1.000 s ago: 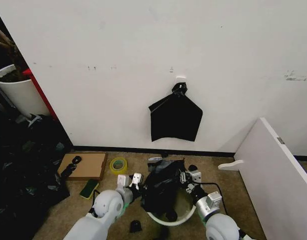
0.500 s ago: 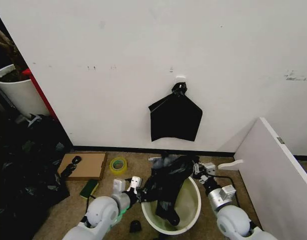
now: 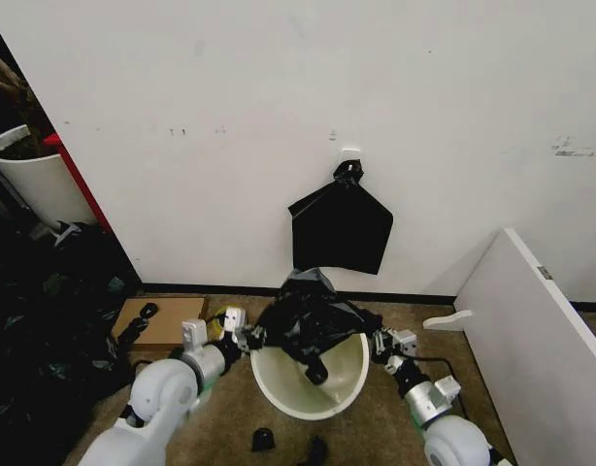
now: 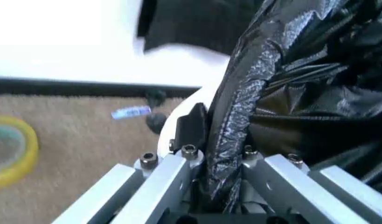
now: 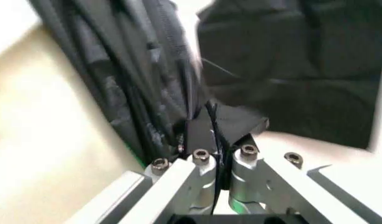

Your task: Place the garbage bag over the trash bin.

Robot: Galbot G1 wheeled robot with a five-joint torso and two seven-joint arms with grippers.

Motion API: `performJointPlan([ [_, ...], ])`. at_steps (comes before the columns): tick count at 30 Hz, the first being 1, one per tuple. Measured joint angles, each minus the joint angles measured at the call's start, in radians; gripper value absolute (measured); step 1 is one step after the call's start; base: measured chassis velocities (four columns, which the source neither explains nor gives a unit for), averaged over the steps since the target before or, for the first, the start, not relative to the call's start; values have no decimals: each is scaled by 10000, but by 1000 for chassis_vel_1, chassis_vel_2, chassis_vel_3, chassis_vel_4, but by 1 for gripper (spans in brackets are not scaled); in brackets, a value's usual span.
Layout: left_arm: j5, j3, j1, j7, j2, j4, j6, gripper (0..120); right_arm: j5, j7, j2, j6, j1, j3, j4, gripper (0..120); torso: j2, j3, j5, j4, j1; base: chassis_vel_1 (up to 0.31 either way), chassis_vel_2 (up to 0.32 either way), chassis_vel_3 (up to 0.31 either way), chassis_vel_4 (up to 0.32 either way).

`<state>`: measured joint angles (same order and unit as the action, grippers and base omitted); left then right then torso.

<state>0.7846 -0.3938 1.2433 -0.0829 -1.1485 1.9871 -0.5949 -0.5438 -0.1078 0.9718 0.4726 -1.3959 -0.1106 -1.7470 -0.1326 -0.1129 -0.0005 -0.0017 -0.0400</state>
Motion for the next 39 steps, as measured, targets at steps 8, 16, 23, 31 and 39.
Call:
performJointPlan([
  [8, 323, -222, -384, 179, 110, 22, 33, 0, 261, -1728, 253, 1206, 290, 160, 795, 0, 0, 0, 2, 3, 0, 0, 0, 0, 0],
  [16, 667, -172, -733, 395, -202, 21, 122, 0, 2887, -2999, 606, 2371, 872, 95, 2594, 0, 0, -1, -1, -1, 0, 0, 0, 0, 0],
  [23, 848, 10, -763, 607, -378, 50, 301, 0, 4794, -2679, 995, 3142, 1091, -16, 3156, 0, 0, -1, 2, 2, 0, 0, 0, 0, 0],
  [31, 880, 114, -735, 685, -404, -131, 858, 0, 4756, -1736, 975, 3402, 879, 68, 2760, 26, 0, -1, 3, 2, 0, 0, 0, 0, 0],
  [39, 752, 114, -834, 796, -343, -653, 1459, 0, 4598, -2027, 308, 3484, 380, -202, 1951, 54, 0, 0, 0, -1, 0, 0, 0, 0, 0],
])
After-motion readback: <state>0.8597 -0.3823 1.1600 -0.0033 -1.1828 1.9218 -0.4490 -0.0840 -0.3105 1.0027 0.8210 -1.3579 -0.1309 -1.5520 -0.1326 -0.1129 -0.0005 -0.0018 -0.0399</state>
